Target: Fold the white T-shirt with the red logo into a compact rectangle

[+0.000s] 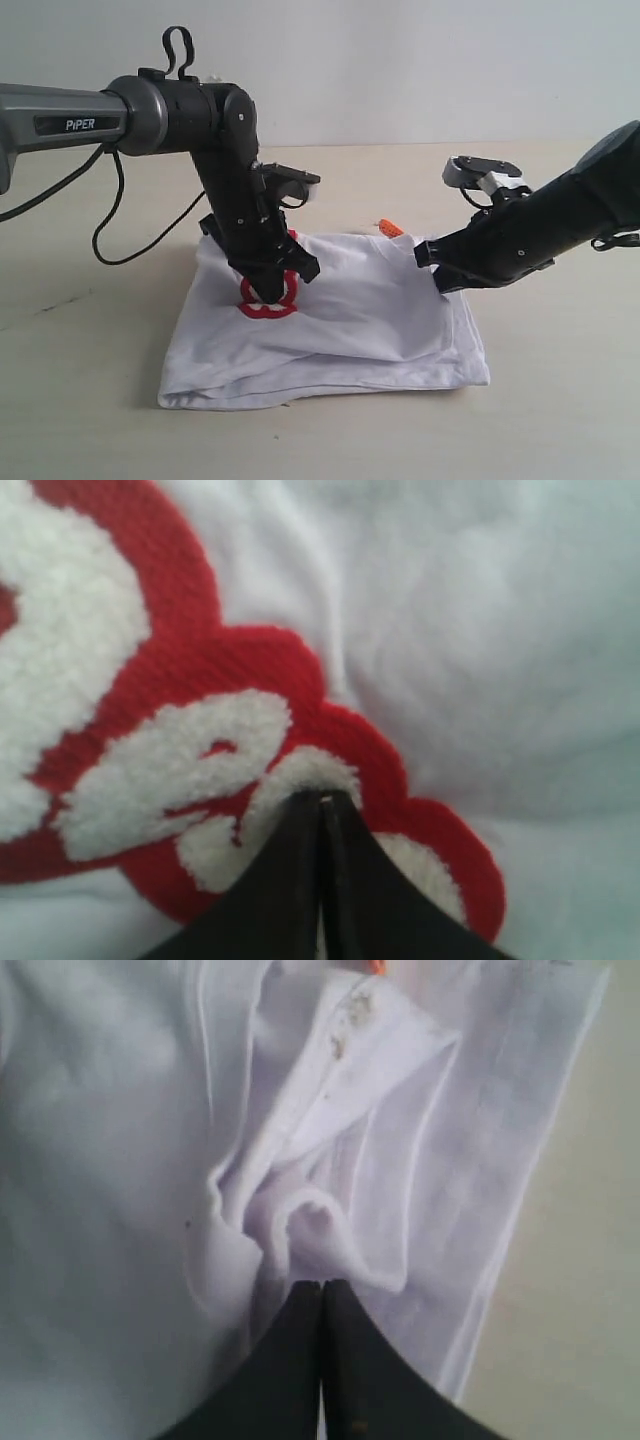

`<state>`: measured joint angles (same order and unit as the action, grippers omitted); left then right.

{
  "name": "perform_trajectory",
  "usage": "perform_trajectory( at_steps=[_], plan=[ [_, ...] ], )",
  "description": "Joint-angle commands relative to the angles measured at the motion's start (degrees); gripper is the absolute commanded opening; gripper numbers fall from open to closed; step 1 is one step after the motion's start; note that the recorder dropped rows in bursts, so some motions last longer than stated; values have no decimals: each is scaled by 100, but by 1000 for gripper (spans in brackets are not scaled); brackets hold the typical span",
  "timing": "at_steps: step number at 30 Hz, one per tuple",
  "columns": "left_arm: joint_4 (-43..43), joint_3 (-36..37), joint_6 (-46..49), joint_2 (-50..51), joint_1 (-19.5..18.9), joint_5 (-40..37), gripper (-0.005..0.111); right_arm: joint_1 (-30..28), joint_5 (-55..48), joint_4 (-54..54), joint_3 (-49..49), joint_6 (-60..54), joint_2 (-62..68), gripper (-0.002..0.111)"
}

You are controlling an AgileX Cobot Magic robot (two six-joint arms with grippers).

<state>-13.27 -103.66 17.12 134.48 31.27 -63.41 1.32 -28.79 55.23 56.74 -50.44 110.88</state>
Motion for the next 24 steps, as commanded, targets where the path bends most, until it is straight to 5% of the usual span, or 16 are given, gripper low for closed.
perform_trajectory(
  at_steps=[1, 13, 20, 24],
  plan=[
    [-150, 120, 20, 53, 9, -472, 0, 33, 359, 22, 38, -44, 30, 0],
    [-139, 106, 125, -362, -4, -6, 0, 33, 543, 22, 38, -44, 224, 0],
    [-78, 106, 125, -1262, -15, 213, 18, 33, 452, 1, 38, -62, -344, 0],
    [-51, 106, -139, -1559, -144, -74, 17, 33, 349, -212, -35, -46, -796, 0]
  ],
)
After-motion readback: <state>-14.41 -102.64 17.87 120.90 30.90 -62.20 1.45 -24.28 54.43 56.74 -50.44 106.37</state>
